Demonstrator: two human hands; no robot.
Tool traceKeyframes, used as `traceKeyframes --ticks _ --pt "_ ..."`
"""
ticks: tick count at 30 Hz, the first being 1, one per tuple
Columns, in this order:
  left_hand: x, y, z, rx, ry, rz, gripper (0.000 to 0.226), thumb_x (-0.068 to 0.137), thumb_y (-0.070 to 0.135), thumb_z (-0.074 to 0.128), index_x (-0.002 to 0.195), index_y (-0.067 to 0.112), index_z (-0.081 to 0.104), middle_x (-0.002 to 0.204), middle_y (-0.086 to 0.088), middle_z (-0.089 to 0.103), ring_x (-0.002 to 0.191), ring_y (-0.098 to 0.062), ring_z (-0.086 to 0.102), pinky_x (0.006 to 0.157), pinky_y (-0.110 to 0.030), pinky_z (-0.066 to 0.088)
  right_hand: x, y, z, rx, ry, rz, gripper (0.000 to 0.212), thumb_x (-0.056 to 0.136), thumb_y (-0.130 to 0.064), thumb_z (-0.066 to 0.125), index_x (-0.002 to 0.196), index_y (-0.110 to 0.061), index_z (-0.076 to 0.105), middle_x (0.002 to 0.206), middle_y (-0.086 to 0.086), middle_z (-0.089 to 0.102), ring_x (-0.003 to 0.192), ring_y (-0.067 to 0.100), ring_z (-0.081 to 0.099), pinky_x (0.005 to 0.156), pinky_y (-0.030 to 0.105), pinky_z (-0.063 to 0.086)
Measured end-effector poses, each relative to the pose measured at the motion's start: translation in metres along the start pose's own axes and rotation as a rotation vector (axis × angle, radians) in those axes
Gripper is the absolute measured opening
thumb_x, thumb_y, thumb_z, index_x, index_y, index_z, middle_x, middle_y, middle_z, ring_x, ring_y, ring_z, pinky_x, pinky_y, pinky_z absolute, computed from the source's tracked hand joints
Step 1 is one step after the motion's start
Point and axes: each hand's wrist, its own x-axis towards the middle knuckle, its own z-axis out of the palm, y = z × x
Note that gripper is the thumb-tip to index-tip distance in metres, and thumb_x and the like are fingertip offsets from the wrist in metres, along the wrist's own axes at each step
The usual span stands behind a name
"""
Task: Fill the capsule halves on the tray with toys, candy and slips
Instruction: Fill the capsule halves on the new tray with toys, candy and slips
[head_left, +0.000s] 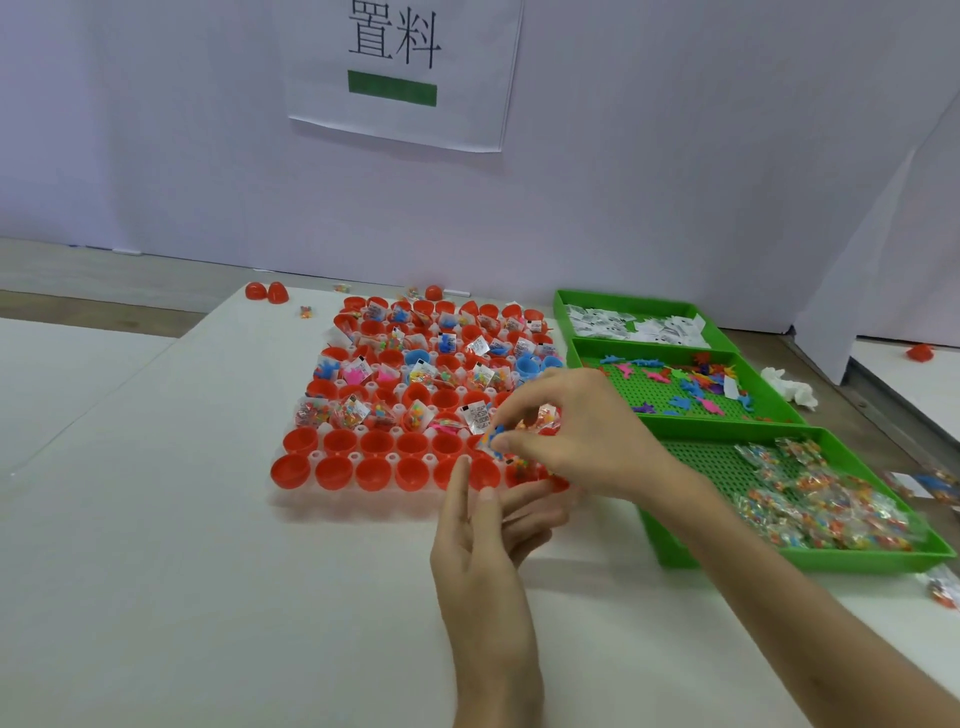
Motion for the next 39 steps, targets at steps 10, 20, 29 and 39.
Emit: traceKeyframes --ticks 10,20,29,39 --pt "0.001 0.000 -0.001 0.001 0.010 -0.030 0.035 0.101 0.016 0.042 0.126 0.041 0.042 0.084 -0.008 0.076 0.065 -0.018 0.071 0.058 -0.019 0.055 0.004 0.007 0.010 -0.080 -0.103 -0.022 0.005 0.080 -0.026 0.082 0.084 -0.025 0.080 0.068 -0.031 0.055 0.084 -0.007 0.051 0.073 0.006 0.031" --pt "0.004 -0.004 -0.003 0.021 0.016 -0.036 0.033 0.098 0.013 0.046 0.121 0.035 0.055 0.084 -0.007 0.076 0.061 -0.019 0.070 0.060 -0.022 0.057 0.013 0.009 0.018 -0.118 -0.209 0.051 0.009 0.082 -0.037 0.079 0.086 -0.029 0.078 0.076 -0.022 0.058 0.084 -0.011 0.048 0.084 0.028 0.032" --pt "0.007 -0.003 -0.004 0.021 0.053 -0.057 0.039 0.094 0.010 0.052 0.131 0.022 0.056 0.093 -0.006 0.076 0.061 -0.023 0.070 0.056 -0.025 0.057 0.009 0.011 0.018 0.009 -0.168 0.046 0.014 0.076 -0.030 0.083 0.088 -0.030 0.076 0.080 -0.013 0.071 0.085 -0.002 0.063 0.086 0.025 0.047" --pt "0.007 -0.005 -0.003 -0.004 0.071 -0.027 0.035 0.090 0.009 0.055 0.118 0.029 0.062 0.081 -0.011 0.075 0.058 -0.023 0.068 0.054 -0.023 0.055 0.004 0.012 0.012 0.107 -0.184 -0.021 0.015 0.081 -0.026 0.081 0.095 -0.027 0.076 0.087 -0.013 0.070 0.086 0.004 0.061 0.077 0.014 0.047"
